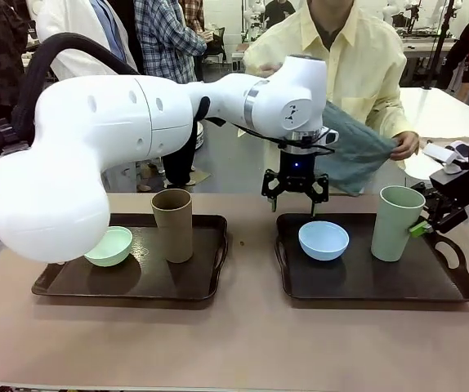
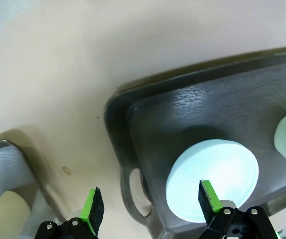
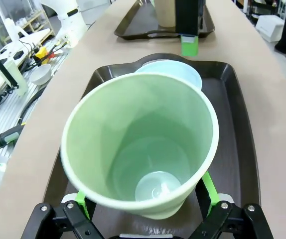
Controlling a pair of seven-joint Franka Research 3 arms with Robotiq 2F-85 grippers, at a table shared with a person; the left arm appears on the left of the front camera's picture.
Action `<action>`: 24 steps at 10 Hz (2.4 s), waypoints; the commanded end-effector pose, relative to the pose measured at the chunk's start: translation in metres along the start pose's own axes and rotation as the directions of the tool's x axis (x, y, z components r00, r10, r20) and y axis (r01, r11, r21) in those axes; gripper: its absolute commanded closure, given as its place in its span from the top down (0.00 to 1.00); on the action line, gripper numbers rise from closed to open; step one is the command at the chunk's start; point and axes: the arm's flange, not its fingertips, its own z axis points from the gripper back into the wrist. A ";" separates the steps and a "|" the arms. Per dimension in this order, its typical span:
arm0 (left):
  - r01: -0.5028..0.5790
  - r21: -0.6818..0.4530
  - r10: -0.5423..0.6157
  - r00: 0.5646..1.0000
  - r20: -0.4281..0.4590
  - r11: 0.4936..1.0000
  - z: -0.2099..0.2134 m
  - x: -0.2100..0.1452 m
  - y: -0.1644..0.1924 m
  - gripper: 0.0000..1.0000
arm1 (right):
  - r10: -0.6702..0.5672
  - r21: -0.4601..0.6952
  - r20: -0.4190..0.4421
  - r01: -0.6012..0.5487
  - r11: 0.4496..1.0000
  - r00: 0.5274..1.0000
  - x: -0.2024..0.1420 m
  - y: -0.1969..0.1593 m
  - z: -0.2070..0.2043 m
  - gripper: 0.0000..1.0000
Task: Set up a tray with a mat and arrange the tableware.
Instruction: Pick up the Picnic Bowl and Reusable plastic cup from the Handle tray in front of the human's position and hold them in the air.
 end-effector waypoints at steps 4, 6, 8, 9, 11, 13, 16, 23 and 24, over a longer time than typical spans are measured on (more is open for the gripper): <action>-0.092 -0.061 0.091 0.996 -0.015 0.994 -0.003 -0.007 -0.023 1.00 | -0.021 -0.021 0.032 0.022 1.000 0.999 -0.003 -0.029 -0.019 1.00; -0.102 -0.031 0.103 0.993 0.051 0.994 -0.013 -0.018 -0.027 1.00 | -0.020 -0.023 0.037 0.021 1.000 0.999 -0.001 -0.034 -0.025 1.00; -0.105 -0.017 0.106 0.993 0.058 0.994 -0.026 -0.019 -0.029 1.00 | -0.015 -0.024 0.052 0.016 1.000 0.999 -0.001 -0.035 -0.027 1.00; -0.107 -0.010 0.107 0.993 0.053 0.994 -0.030 -0.019 -0.028 1.00 | -0.013 -0.026 0.057 0.014 1.000 0.998 0.000 -0.035 -0.026 1.00; -0.128 0.006 0.127 0.991 0.048 0.992 -0.035 -0.023 -0.028 1.00 | -0.015 -0.029 0.064 0.017 0.999 0.998 -0.001 -0.036 -0.027 1.00; -0.131 0.018 0.130 0.990 0.047 0.991 -0.038 -0.026 -0.030 1.00 | -0.013 -0.034 0.065 0.015 0.999 0.998 -0.002 -0.036 -0.027 1.00; -0.113 0.054 0.107 0.988 0.114 0.992 -0.038 -0.031 -0.033 0.44 | -0.002 -0.034 0.065 0.005 0.999 0.998 -0.003 -0.035 -0.027 0.41; -0.140 0.062 0.131 0.982 0.133 0.988 -0.039 -0.032 -0.033 0.00 | -0.006 -0.038 0.057 0.009 0.999 0.998 -0.005 -0.035 -0.026 0.00; -0.141 0.064 0.132 0.982 0.135 0.988 -0.039 -0.032 -0.032 0.00 | -0.008 -0.040 0.057 0.010 0.999 0.998 -0.005 -0.035 -0.026 0.25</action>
